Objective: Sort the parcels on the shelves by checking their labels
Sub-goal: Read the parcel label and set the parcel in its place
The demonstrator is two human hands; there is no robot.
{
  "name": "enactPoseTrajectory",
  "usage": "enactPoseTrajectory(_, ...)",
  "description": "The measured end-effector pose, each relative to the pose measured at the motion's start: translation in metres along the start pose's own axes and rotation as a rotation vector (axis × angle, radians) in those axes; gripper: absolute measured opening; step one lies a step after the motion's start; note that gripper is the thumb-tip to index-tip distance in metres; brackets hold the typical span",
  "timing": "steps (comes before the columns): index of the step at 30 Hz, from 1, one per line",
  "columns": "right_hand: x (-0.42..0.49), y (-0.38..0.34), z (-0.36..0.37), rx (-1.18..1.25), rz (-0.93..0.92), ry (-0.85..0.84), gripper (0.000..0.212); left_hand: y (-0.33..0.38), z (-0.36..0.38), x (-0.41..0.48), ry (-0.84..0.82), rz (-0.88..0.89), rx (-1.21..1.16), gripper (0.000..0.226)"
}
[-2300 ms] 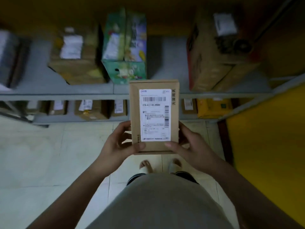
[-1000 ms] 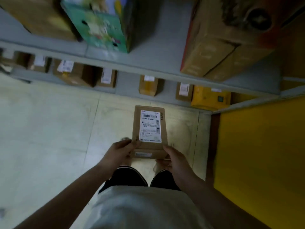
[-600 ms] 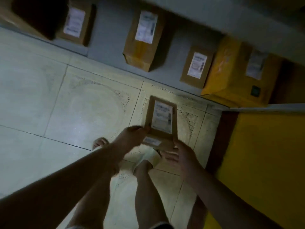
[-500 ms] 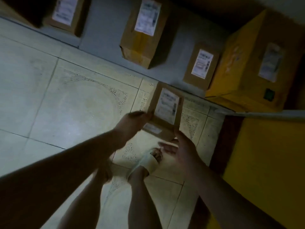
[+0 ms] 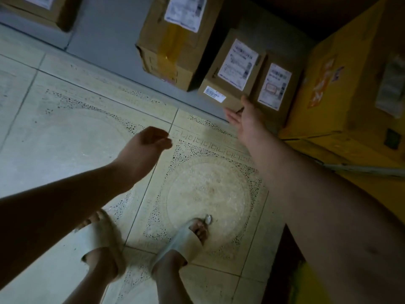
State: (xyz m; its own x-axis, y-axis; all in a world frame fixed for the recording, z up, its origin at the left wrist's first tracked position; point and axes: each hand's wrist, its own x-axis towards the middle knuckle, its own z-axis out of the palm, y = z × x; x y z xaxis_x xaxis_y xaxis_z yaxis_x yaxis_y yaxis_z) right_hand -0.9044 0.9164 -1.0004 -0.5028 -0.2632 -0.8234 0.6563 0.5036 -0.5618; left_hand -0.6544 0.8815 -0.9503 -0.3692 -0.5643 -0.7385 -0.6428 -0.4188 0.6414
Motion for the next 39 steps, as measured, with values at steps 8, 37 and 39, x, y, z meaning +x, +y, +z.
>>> enactPoseTrajectory(8, 0.028, -0.002, -0.007, -0.309, -0.178, 0.024, 0.043, -0.029, 0.008, 0.001, -0.022, 0.032, 0.087, 0.025)
enactPoseTrajectory(37, -0.003, 0.065, -0.112, -0.826, -0.371, 0.497, 0.042, -0.078, 0.034, -0.022, -0.109, -0.088, 0.096, 0.028)
enactPoseTrajectory(39, 0.016, 0.064, -0.123, -0.620, -0.165, 0.581, 0.042, -0.087, 0.035, -0.022, -0.089, -0.100, 0.071, 0.029)
